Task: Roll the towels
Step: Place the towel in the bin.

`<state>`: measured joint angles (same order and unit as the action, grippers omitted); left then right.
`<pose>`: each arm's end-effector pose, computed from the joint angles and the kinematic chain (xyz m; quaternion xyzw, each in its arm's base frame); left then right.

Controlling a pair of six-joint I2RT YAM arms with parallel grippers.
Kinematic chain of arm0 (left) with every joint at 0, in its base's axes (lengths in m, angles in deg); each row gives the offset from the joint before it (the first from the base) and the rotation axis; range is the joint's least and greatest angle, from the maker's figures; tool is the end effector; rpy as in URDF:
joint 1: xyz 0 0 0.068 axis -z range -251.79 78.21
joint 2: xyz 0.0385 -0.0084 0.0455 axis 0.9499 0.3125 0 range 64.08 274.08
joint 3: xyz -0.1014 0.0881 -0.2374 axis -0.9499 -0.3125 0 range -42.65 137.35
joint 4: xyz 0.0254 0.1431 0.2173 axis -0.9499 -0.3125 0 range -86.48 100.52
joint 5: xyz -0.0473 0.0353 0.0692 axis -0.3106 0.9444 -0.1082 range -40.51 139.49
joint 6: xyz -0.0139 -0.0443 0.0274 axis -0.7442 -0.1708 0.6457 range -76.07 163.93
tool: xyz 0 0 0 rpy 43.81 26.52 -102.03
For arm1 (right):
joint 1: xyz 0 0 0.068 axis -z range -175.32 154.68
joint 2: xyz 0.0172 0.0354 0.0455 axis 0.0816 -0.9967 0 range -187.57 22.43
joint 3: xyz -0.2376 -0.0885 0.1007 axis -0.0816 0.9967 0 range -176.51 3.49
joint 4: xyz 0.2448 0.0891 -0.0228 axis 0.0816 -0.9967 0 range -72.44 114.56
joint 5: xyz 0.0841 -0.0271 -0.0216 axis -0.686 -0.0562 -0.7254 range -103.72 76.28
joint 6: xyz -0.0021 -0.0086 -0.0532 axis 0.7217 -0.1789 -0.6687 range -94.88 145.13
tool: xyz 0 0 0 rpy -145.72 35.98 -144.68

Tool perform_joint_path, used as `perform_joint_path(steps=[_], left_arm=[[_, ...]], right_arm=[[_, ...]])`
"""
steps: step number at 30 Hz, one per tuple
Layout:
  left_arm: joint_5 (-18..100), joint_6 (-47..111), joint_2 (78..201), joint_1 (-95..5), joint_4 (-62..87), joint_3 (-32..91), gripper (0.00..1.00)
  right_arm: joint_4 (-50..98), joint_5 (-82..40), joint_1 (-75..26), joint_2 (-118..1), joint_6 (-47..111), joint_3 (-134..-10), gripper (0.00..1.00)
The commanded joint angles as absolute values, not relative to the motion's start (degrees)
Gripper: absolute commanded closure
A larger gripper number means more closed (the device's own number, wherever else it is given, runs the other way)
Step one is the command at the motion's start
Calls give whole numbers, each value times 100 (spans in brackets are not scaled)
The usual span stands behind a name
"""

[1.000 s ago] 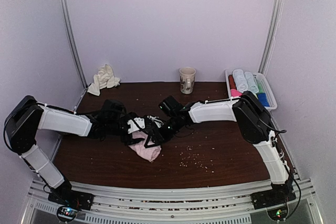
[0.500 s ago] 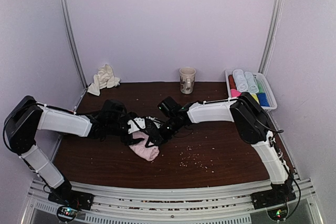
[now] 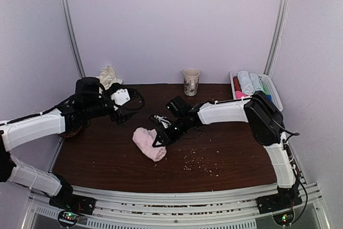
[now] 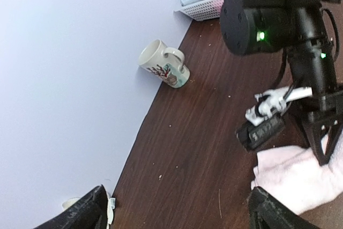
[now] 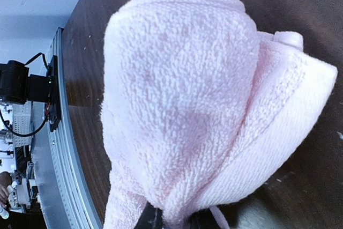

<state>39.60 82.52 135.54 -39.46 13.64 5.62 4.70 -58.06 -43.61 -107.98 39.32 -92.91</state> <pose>0.2396 -0.1587 0.2851 0.5139 0.6364 -0.0394 0.5739 0.3051 0.3798 0.1468 -0.3700 0.8074 0.4557 0.0595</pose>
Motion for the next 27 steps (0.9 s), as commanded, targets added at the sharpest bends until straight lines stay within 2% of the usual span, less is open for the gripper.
perform_joint_path(steps=[1,13,21,27], left_arm=[[4069,8111,13379,-4187,1241,357,7],[3988,8189,13052,-4283,1124,-173,8],[3664,8304,12761,-4315,847,-477,7],[3490,8320,12748,-4324,711,-477,7]], right_arm=[[665,-5223,-4058,-10002,3989,-9013,100],[297,-4394,-3031,-8626,3624,-8279,100],[404,-3974,-1496,-7269,3554,-7579,100],[461,-4211,-206,-7129,3580,-7482,100]])
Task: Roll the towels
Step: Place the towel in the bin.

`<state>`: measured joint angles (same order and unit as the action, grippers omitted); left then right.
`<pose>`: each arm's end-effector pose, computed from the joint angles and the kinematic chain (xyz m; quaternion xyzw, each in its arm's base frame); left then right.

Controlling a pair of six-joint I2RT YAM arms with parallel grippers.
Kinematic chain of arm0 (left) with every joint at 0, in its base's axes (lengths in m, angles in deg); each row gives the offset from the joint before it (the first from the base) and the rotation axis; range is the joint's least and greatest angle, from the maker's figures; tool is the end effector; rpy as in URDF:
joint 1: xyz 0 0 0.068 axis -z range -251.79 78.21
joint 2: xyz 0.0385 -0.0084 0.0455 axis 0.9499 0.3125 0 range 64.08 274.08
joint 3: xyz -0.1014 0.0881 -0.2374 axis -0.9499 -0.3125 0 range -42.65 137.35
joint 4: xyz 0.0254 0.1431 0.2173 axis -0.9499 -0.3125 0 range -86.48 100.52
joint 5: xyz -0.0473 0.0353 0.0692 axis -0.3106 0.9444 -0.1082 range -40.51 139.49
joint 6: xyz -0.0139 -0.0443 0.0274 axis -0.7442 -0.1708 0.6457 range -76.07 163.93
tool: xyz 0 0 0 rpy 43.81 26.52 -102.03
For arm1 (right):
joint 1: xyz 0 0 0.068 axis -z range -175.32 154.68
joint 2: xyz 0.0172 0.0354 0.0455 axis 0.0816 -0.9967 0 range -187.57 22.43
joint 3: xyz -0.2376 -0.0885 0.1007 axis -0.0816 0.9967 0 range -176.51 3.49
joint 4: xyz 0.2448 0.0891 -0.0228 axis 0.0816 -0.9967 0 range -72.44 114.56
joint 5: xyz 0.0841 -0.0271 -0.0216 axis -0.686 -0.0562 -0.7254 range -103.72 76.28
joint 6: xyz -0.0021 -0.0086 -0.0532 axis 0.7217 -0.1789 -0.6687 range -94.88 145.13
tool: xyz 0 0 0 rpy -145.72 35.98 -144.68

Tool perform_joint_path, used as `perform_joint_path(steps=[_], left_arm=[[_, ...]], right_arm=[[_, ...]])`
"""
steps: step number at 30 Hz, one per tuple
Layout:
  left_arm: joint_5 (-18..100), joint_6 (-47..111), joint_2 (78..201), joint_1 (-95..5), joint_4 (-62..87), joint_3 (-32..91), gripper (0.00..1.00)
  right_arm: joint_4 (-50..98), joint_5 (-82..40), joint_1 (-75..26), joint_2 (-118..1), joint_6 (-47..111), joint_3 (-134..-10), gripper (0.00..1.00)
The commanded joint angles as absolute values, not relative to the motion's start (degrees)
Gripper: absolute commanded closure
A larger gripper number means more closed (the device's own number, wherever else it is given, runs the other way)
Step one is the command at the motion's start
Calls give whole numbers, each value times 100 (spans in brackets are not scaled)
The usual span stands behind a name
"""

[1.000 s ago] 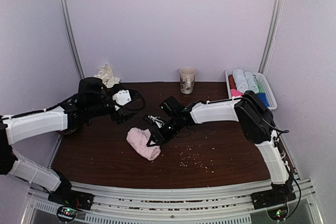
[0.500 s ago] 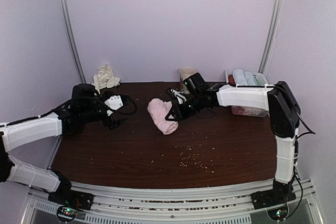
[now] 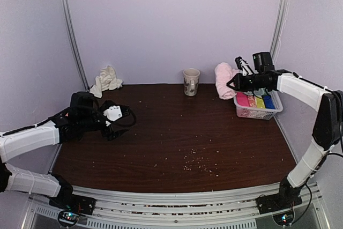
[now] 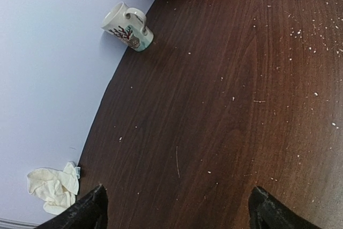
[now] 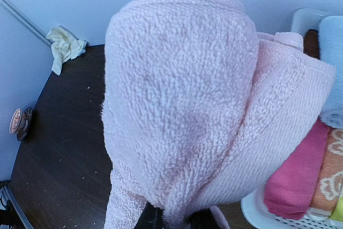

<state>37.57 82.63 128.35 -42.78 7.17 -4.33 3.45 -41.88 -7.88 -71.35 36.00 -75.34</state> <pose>0.2124 -0.1260 0.2448 0.5217 0.6836 -0.0469 0.5083 0.3622 0.0980 0.3096 -0.1230 0.8628 0.3016 0.3867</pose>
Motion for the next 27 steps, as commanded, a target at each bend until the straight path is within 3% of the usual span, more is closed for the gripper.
perform_joint_path(steps=[1,11,19,27], left_arm=[[3454,8314,12733,-4323,712,-477,7],[3390,8313,12647,-4323,805,-639,7],[3277,8311,12607,-4324,804,-701,8],[3236,8331,12583,-4325,850,-784,8]], right_arm=[[422,-4245,-55,-7228,3544,-7535,100],[-95,-4485,1051,-7723,2991,-7766,100],[-521,-4379,1238,-8304,2680,-7969,100],[-700,-5306,1329,-8887,2611,-8057,100]])
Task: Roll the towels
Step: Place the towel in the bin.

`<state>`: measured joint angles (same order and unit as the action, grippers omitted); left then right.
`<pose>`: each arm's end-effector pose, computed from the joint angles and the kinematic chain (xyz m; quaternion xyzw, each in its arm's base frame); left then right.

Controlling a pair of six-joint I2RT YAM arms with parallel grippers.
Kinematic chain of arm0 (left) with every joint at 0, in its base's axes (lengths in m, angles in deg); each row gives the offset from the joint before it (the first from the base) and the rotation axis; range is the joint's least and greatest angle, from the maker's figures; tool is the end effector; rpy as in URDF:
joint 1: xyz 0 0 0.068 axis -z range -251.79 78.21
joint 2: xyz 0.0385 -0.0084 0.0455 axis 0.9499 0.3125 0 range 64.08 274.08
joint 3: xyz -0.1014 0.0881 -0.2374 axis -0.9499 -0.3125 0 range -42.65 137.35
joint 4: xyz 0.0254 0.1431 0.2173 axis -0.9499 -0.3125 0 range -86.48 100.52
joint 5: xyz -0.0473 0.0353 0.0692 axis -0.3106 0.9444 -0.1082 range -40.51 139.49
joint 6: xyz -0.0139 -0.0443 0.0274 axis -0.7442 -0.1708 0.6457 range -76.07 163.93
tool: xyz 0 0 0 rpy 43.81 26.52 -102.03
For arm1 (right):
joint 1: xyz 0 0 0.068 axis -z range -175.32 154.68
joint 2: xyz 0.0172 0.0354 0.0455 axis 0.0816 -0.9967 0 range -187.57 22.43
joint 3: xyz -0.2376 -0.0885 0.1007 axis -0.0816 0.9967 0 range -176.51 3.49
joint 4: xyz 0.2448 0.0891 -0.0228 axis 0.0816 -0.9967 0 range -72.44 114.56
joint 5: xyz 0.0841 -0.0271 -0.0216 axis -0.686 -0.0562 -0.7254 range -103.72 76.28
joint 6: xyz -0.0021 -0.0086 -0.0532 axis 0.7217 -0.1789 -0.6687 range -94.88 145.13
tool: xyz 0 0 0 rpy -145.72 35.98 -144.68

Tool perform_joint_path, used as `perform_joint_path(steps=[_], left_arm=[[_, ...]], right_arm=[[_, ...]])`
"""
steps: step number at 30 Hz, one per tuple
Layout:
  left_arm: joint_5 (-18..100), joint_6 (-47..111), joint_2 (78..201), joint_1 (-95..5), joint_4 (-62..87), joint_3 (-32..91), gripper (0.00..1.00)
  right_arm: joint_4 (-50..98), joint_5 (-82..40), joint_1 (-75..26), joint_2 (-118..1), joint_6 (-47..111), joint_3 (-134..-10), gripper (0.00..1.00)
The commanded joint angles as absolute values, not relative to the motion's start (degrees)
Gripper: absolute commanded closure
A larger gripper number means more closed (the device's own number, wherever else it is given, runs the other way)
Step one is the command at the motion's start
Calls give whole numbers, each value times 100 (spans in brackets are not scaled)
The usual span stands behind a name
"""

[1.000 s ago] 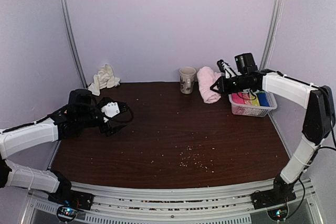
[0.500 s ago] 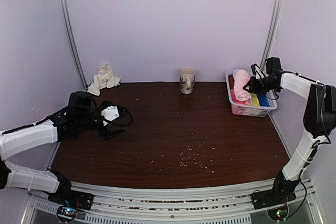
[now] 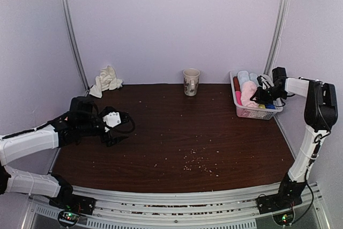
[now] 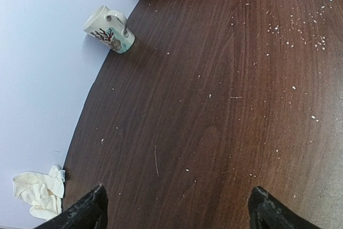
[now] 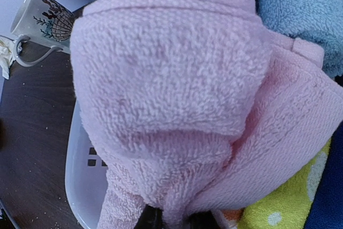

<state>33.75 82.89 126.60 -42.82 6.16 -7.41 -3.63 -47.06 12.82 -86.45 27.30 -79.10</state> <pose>0.2016 -0.1225 0.2320 0.5385 0.6800 -0.0771 0.4915 0.4106 -0.0389 0.2241 -0.0051 0.9165 0.2576 0.3060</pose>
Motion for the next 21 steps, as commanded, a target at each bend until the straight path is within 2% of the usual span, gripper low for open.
perform_joint_path(steps=[1,11,18,21], left_arm=[[3230,8324,12588,-4324,850,-785,7],[3160,8339,12670,-4328,835,-762,7],[3139,8337,12745,-4324,811,-741,7],[3139,8326,12728,-4323,807,-736,7]], right_arm=[[-795,-5308,1334,-8957,2607,-8087,100],[-1645,-5557,1426,-9450,2240,-8249,100],[-2037,-4755,1426,-9640,2125,-8331,100],[-1975,-4568,1426,-9507,2191,-8319,90]])
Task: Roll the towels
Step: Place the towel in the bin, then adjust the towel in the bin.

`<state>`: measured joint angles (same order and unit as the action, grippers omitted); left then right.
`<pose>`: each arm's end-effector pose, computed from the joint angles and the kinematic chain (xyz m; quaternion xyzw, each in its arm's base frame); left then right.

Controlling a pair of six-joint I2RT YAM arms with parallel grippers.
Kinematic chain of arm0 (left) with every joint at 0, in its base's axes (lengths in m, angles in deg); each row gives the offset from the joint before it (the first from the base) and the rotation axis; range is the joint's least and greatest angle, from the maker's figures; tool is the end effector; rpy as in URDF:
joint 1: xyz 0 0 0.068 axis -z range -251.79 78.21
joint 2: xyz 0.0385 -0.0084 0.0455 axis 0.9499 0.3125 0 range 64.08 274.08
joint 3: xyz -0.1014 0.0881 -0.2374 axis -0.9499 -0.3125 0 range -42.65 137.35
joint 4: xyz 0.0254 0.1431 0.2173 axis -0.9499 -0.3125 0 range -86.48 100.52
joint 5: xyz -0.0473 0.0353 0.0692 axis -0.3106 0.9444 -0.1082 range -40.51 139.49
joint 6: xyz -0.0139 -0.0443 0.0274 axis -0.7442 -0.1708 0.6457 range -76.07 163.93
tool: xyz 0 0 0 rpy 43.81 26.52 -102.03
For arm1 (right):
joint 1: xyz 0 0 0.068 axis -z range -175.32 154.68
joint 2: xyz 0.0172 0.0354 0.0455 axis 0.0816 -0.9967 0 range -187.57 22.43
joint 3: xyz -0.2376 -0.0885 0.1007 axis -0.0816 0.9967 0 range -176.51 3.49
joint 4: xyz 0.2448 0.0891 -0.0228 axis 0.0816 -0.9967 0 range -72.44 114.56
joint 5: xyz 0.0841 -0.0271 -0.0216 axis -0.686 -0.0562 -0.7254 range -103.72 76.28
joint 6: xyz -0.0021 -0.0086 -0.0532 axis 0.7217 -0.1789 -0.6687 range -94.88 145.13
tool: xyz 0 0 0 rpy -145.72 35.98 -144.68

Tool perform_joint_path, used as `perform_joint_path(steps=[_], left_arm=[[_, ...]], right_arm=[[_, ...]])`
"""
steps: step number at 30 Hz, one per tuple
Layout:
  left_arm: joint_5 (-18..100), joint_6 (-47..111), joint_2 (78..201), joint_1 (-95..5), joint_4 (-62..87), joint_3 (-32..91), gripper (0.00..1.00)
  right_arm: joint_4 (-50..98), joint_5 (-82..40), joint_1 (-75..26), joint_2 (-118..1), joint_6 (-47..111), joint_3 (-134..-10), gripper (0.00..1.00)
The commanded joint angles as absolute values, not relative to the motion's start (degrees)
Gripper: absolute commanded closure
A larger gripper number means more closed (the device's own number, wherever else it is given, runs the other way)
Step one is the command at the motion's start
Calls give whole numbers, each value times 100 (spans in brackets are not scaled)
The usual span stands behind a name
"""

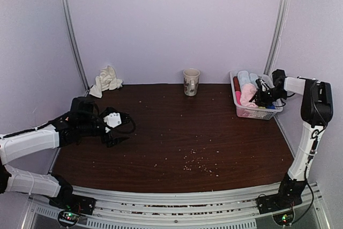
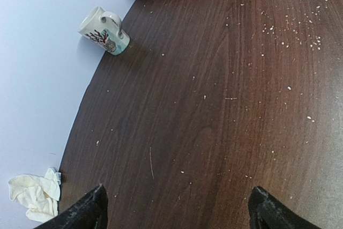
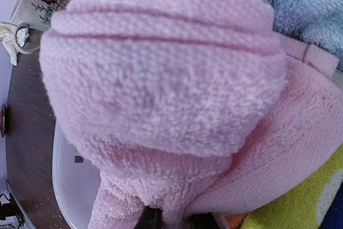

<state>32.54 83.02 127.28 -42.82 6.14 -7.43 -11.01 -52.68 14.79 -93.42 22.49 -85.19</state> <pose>0.2022 -0.1237 0.2294 0.5438 0.6784 -0.0866 0.4863 0.4244 -0.0529 0.2021 -0.0187 0.9194 0.2974 0.2568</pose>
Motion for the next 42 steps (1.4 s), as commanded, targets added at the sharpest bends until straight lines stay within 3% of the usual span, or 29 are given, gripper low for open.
perform_joint_path(steps=[1,7,14,22,30,42], left_arm=[[3138,8330,12720,-4323,805,-740,7],[3146,8318,12734,-4327,809,-732,8],[3156,8320,12756,-4323,806,-730,7],[3169,8321,12762,-4326,822,-727,7],[3246,8342,12789,-4327,849,-750,7],[3336,8357,12877,-4325,894,-775,7]], right_arm=[[-1954,-4503,1426,-9434,2200,-8317,86],[-1908,-4218,1426,-8998,2293,-8360,63],[-1896,-4031,1417,-8603,2313,-8358,56],[-1621,-4130,1365,-8214,2484,-8355,55],[-356,-3625,1277,-7680,3375,-8370,57],[-202,-2898,725,-8937,3457,-9031,64]])
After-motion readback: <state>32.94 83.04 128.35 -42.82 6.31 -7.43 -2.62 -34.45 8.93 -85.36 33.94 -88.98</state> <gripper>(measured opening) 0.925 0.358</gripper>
